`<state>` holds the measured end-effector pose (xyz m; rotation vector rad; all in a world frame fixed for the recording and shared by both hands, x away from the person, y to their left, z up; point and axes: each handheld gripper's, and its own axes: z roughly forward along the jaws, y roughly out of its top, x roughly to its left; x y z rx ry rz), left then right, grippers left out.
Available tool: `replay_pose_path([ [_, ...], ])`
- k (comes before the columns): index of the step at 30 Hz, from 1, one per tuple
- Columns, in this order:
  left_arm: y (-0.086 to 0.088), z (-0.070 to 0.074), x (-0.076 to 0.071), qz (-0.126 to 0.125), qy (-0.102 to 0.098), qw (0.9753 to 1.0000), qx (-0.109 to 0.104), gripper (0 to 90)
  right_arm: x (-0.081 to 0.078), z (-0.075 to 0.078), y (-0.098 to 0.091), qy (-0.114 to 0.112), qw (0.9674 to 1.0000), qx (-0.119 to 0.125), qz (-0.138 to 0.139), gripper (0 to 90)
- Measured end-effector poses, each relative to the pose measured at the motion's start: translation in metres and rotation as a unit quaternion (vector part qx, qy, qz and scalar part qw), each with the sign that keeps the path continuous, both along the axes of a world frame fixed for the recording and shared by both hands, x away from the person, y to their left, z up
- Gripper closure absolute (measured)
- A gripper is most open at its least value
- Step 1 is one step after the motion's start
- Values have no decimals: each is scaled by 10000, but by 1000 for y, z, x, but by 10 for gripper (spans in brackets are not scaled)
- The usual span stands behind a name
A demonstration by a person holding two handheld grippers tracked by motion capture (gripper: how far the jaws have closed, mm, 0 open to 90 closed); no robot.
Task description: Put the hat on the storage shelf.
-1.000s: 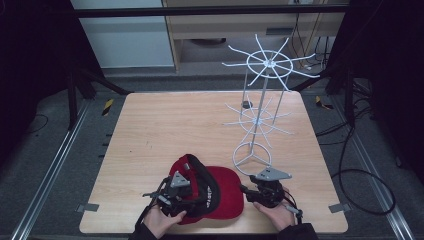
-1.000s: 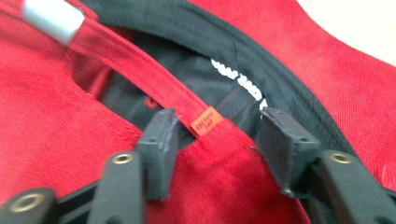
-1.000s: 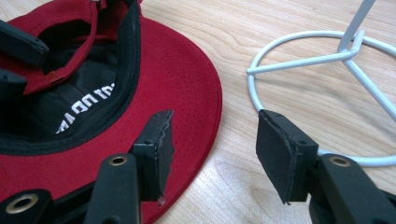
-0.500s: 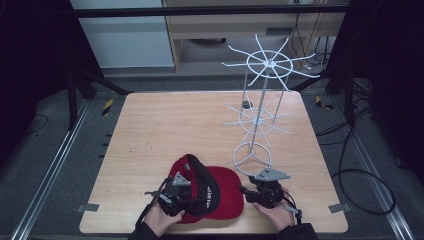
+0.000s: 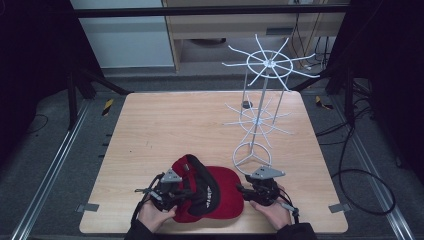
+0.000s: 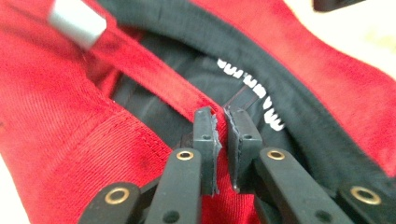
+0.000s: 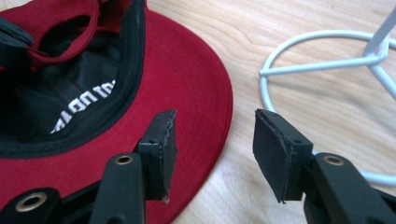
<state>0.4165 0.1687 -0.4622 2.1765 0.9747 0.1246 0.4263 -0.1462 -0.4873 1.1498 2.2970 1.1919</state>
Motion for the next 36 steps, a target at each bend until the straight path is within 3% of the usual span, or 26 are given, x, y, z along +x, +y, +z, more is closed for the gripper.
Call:
replay_pose_path([
  [6, 12, 25, -10, 53, -581, 9982, -118, 829, 15, 1, 8, -100, 9999, 109, -75, 451],
  [16, 49, 37, -13, 285, -861, 9951, -392, 829, 37, -11, 29, 186, 9994, 234, 184, 501],
  [20, 59, 38, -10, 432, -928, 9939, -415, 829, 39, -13, 35, 298, 9986, 284, 330, 602],
  [21, 63, 39, -9, 489, -987, 9931, -399, 829, 39, -12, 34, 408, 9978, 383, 366, 676],
  [22, 65, 40, -8, 538, -1023, 9926, -384, 829, 39, -12, 34, 408, 9978, 383, 366, 676],
  [25, 75, 41, -5, 818, -1121, 9896, -391, 829, 38, -8, 32, 577, 9960, 534, 429, 752],
  [28, 84, 40, 0, 1098, -1262, 9854, -305, 828, 33, 0, 33, 533, 9955, 589, 514, 803],
  [32, 96, 37, 9, 1458, -1361, 9795, -278, 827, 25, 14, 33, 246, 9944, 845, 592, 847],
  [34, 100, 33, 15, 1666, -1426, 9754, -235, 825, 21, 22, 33, 26, 9943, 871, 613, 860],
  [36, 102, 29, 21, 1804, -1432, 9730, -149, 822, 16, 28, 33, -187, 9940, 849, 668, 866],
])
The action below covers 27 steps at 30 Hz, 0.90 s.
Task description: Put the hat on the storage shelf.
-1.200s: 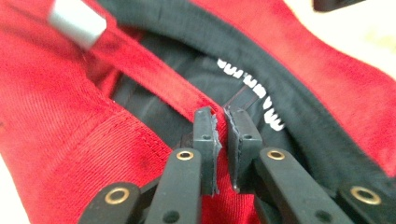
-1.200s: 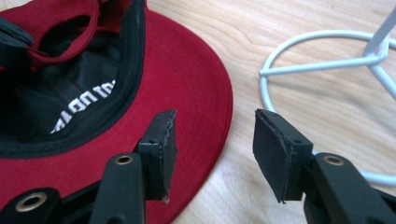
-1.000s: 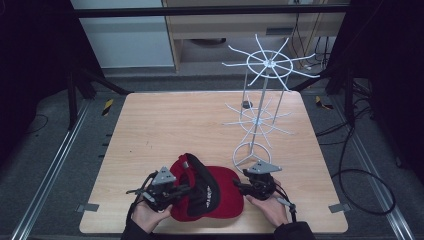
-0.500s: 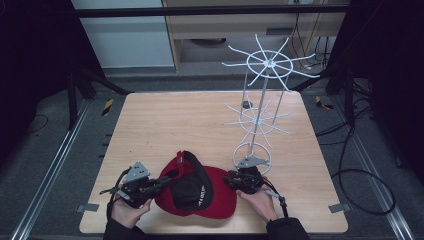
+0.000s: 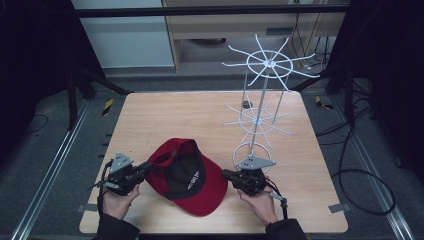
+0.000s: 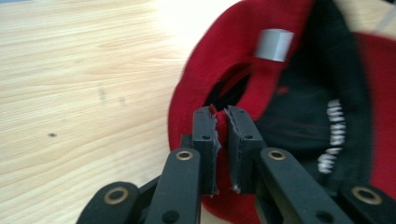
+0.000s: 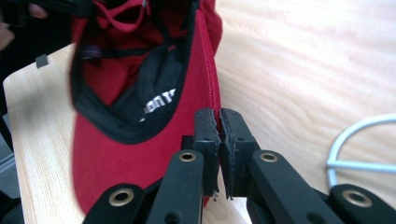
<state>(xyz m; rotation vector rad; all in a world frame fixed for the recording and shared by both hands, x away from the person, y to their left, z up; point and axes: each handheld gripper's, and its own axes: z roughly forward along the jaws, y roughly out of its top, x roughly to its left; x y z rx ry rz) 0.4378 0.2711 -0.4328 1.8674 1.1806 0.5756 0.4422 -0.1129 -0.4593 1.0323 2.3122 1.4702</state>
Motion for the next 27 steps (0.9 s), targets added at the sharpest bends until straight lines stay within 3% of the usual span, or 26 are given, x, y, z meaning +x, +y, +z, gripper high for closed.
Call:
replay_pose_path([
  [5, 3, -12, 10, 247, 238, 9994, 76, 778, -9, 8, 2, -305, 9995, -20, 24, 870],
  [6, 5, -11, 9, 312, 204, 9992, 103, 761, -11, 8, 3, -341, 9994, -53, 6, 870],
  [10, 5, 5, -6, 203, 123, 9992, -331, 692, -16, 10, 3, -471, 9987, -151, -73, 870],
  [13, -13, 19, -19, -189, 41, 9986, -501, 668, -18, 11, 4, -533, 9983, -188, -130, 870],
  [17, -45, 24, -20, -573, 20, 9973, -463, 584, -23, 13, 8, -669, 9973, -257, -160, 870],
  [20, -64, 26, -14, -683, 31, 9969, -398, 557, -26, 14, 9, -724, 9969, -271, -142, 870],
  [27, -95, 30, 4, -612, -9, 9970, -484, 435, -27, 14, 9, -709, 9971, -247, -117, 870],
])
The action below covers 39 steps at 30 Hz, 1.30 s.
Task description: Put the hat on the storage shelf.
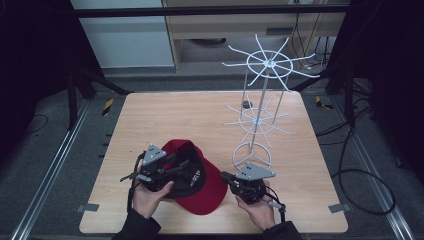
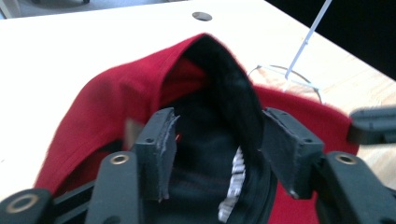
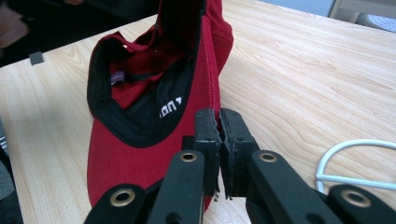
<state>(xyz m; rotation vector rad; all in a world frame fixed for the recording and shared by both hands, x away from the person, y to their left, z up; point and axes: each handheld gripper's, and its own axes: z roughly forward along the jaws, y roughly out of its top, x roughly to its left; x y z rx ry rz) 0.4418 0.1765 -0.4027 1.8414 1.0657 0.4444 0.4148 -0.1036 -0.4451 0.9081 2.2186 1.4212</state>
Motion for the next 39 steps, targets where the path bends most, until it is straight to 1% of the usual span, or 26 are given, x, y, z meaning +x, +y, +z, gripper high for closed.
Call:
replay_pose_path([
  [2, -8, 1, 6, 40, 4, 10000, -38, 400, -1, 0, 1, -11, 10000, 0, 16, 870],
  [3, -11, 2, 8, 59, 30, 9999, -107, 382, -1, 1, 1, -22, 10000, -10, 35, 870],
  [5, -17, 5, 14, 15, 76, 9996, -259, 359, -2, 2, 2, -46, 10000, -20, 61, 870],
  [8, -26, 8, 20, 122, 77, 9997, -182, 346, -4, 3, 3, -69, 9999, -17, 121, 871],
  [9, -29, 8, 23, 185, 125, 9997, -131, 346, -4, 4, 3, -73, 9999, -8, 145, 871],
  [11, -31, 8, 28, 313, 163, 9993, -100, 352, -6, 5, 4, -114, 9998, -16, 181, 871],
  [14, -32, 5, 34, 427, 286, 9986, -110, 377, -8, 7, 6, -175, 9995, -37, 247, 872],
  [15, -32, 4, 35, 460, 331, 9983, -122, 398, -8, 7, 6, -199, 9994, -46, 279, 872],
  [16, -31, 2, 36, 483, 394, 9980, -137, 446, -8, 8, 7, -209, 9993, -45, 299, 872],
  [17, -30, 1, 38, 451, 499, 9975, -221, 505, -9, 8, 7, -220, 9993, -34, 315, 872],
  [18, -29, 0, 38, 409, 590, 9969, -318, 540, -9, 8, 8, -220, 9992, -44, 335, 872],
  [19, -29, 1, 38, 381, 614, 9967, -363, 602, -9, 8, 9, -213, 9991, -34, 352, 871],
  [21, -28, 2, 37, 338, 601, 9969, -370, 702, -9, 8, 10, -200, 9990, 8, 390, 871],
  [23, -28, 5, 35, 297, 529, 9975, -351, 780, -9, 8, 10, -174, 9989, 87, 437, 865],
  [24, -28, 7, 33, 285, 466, 9979, -343, 796, -9, 8, 10, -163, 9987, 136, 460, 858],
  [25, -28, 9, 32, 272, 388, 9982, -363, 820, -8, 9, 10, -108, 9982, 216, 540, 748],
  [26, -27, 12, 30, 260, 313, 9984, -388, 820, -8, 9, 10, -108, 9982, 216, 540, 748],
  [27, -25, 16, 28, 247, 210, 9986, -413, 826, -7, 9, 10, -110, 9981, 247, 552, 706],
  [30, -23, 27, 23, 229, -16, 9985, -503, 834, -7, 7, 13, -53, 9971, 427, 621, 579],
  [31, -22, 31, 22, 222, -113, 9983, -525, 834, -7, 7, 13, -53, 9971, 427, 621, 579],
  [32, -21, 36, 20, 222, -239, 9979, -563, 836, -8, 5, 17, -56, 9971, 368, 659, 527],
  [33, -21, 39, 18, 216, -304, 9975, -604, 836, -8, 5, 17, -56, 9971, 368, 659, 527],
  [34, -20, 43, 17, 192, -402, 9966, -699, 837, -8, 3, 19, -58, 9972, 337, 659, 518],
  [36, -19, 49, 15, 121, -469, 9952, -855, 838, -8, -1, 24, -47, 9976, 259, 643, 511],
  [37, -19, 52, 14, 62, -500, 9946, -903, 838, -8, -4, 26, -41, 9979, 210, 608, 512],
  [39, -20, 56, 11, 19, -581, 9940, -922, 839, -5, -12, 30, -1, 9983, 186, 548, 545],
])
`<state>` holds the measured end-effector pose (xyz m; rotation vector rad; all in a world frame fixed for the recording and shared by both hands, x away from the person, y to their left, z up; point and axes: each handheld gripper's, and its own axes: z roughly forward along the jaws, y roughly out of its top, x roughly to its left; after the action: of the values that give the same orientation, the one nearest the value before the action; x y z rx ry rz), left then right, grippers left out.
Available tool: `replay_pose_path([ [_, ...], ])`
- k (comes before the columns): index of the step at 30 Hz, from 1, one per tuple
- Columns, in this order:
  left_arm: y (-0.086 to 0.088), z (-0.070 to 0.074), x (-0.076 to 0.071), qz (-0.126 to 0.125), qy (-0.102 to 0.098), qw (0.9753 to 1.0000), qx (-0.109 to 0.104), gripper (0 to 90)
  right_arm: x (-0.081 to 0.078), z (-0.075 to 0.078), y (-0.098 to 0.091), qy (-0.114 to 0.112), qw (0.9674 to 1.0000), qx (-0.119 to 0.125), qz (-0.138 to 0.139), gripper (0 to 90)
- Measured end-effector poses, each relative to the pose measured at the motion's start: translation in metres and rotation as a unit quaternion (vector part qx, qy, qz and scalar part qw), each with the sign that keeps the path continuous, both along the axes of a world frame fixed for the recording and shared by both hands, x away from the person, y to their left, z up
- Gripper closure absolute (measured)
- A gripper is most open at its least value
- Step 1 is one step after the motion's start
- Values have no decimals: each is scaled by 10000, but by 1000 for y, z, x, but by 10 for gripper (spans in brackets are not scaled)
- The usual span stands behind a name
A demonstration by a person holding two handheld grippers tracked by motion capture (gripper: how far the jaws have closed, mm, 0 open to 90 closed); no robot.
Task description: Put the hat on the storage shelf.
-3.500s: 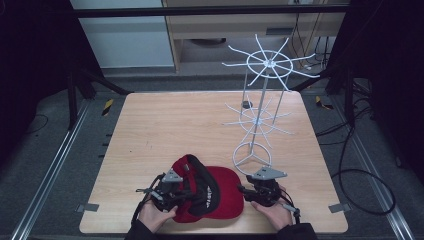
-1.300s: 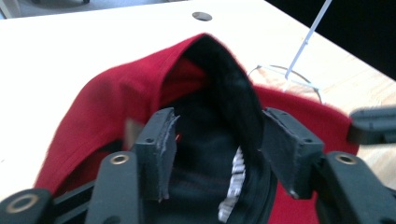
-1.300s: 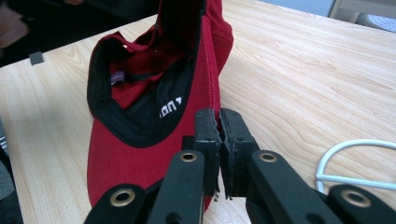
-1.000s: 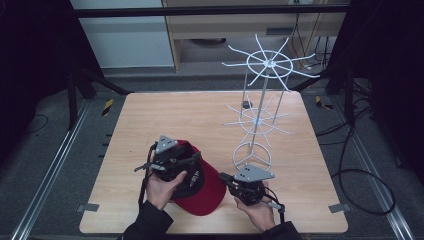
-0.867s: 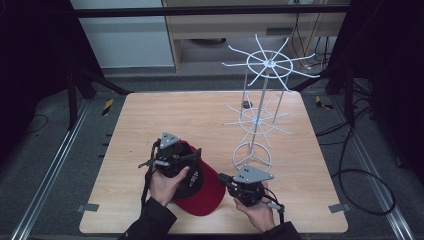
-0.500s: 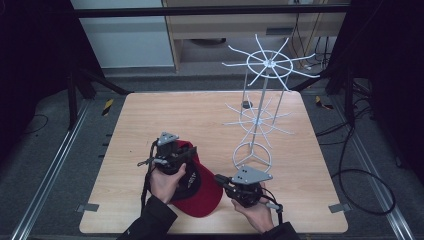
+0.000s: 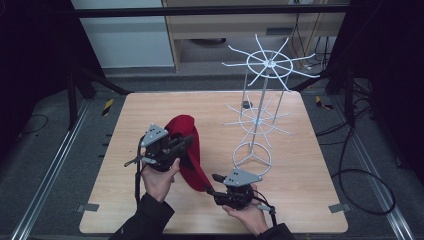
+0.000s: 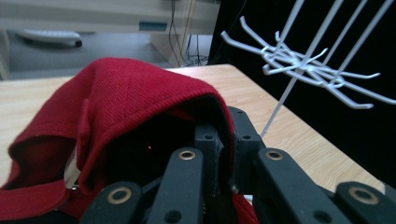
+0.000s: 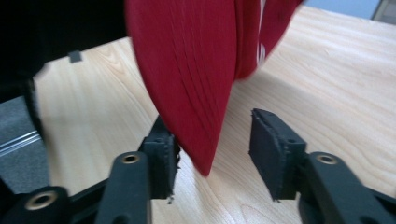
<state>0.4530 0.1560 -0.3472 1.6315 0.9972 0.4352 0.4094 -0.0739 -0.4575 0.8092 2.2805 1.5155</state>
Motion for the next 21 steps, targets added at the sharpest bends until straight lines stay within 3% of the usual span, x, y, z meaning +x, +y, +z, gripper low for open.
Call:
replay_pose_path([
  [6, 2, 5, -1, -105, -49, 9999, -111, 839, 5, -16, 9, 63, 9998, -53, -156, 577],
  [8, 1, 6, -2, -158, -75, 9998, -127, 840, 8, -20, 12, 91, 9997, 7, -207, 703],
  [10, 0, 7, -4, -229, -117, 9996, -138, 840, 8, -21, 12, 127, 9997, 25, -202, 748],
  [11, -1, 7, -4, -259, -120, 9995, -121, 840, 8, -22, 12, 130, 9997, -16, -220, 823],
  [15, 3, 5, -11, -363, -216, 9991, 8, 840, 7, -19, 8, -83, 9977, -270, -615, 853],
  [16, 5, 4, -14, -385, -216, 9990, 39, 839, 6, -17, 4, -396, 9941, -501, -876, 853],
  [17, 7, 2, -16, -397, -219, 9989, 67, 839, 6, -17, 4, -396, 9941, -501, -876, 853],
  [19, 12, -4, -20, -383, -233, 9988, 201, 837, 4, -16, 2, -679, 9891, -810, -1021, 852],
  [20, 16, -8, -22, -369, -215, 9988, 238, 837, 2, -17, 4, -959, 9826, -1156, -1089, 851],
  [21, 19, -11, -23, -353, -174, 9989, 267, 837, 2, -17, 4, -959, 9826, -1156, -1089, 851],
])
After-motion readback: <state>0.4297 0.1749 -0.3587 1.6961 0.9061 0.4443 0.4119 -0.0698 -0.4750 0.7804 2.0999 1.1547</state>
